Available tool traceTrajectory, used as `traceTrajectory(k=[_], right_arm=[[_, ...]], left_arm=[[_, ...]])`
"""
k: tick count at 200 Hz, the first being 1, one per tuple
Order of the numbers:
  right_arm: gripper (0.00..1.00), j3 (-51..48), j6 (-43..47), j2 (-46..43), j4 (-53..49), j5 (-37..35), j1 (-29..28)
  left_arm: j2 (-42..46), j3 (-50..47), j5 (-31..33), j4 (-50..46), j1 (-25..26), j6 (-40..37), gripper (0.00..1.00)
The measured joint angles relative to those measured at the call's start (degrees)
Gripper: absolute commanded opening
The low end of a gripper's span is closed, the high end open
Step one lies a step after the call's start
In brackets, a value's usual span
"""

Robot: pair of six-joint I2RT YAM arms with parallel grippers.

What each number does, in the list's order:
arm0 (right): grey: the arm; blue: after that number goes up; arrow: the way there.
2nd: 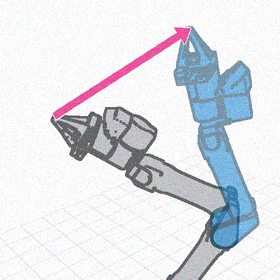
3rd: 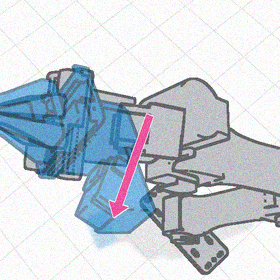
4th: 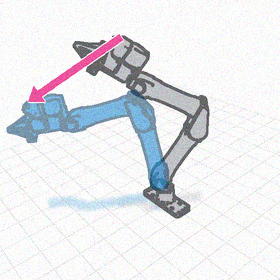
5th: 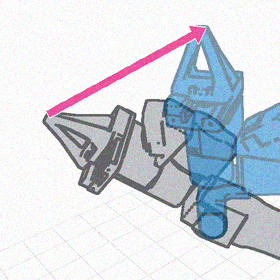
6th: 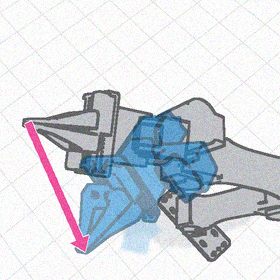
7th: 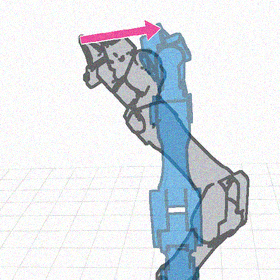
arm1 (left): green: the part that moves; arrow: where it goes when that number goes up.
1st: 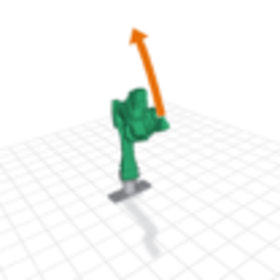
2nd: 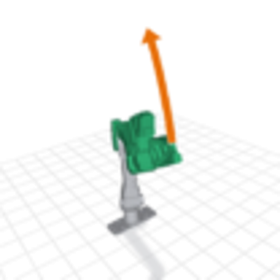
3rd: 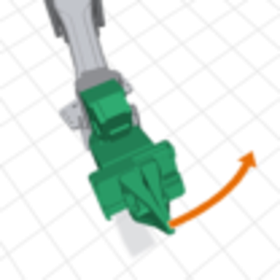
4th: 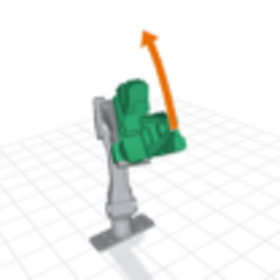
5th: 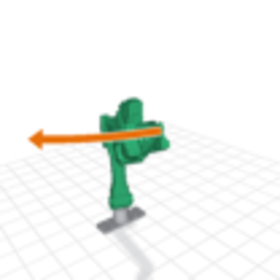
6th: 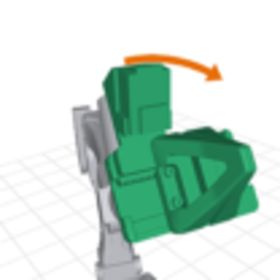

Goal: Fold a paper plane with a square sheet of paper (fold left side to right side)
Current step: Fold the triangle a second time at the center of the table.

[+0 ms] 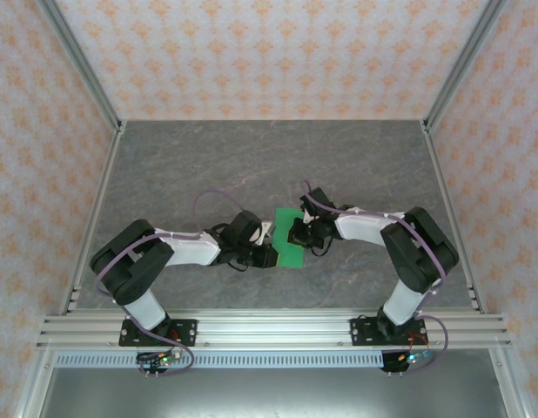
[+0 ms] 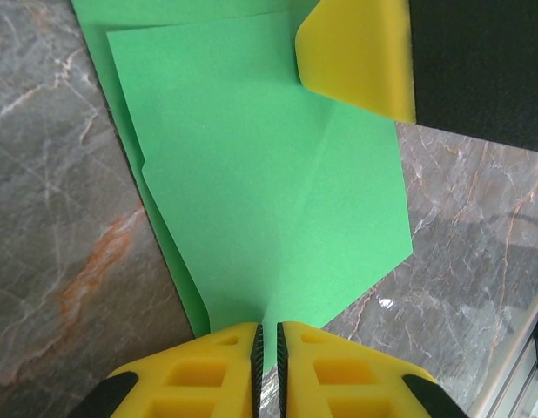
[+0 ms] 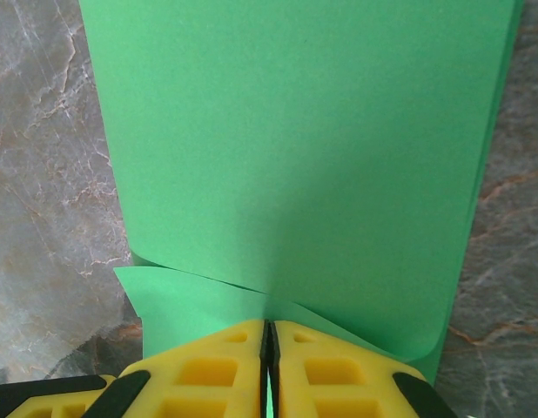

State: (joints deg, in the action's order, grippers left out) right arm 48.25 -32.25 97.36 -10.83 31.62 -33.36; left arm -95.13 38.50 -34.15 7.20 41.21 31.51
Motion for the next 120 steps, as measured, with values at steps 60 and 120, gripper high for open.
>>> traceTrajectory(k=[60, 120], right_arm=[[0.13, 0.26, 0.17, 0.11, -0.37, -0.13, 0.00], [0.13, 0.50, 0.22, 0.26, -0.72, -0.13, 0.00]], left_arm=[[2.25, -3.08, 0.07, 1.31, 0.00, -0.02, 0.12], [8.11, -4.52, 0.50, -2.05, -0.72, 0.00, 0.11]])
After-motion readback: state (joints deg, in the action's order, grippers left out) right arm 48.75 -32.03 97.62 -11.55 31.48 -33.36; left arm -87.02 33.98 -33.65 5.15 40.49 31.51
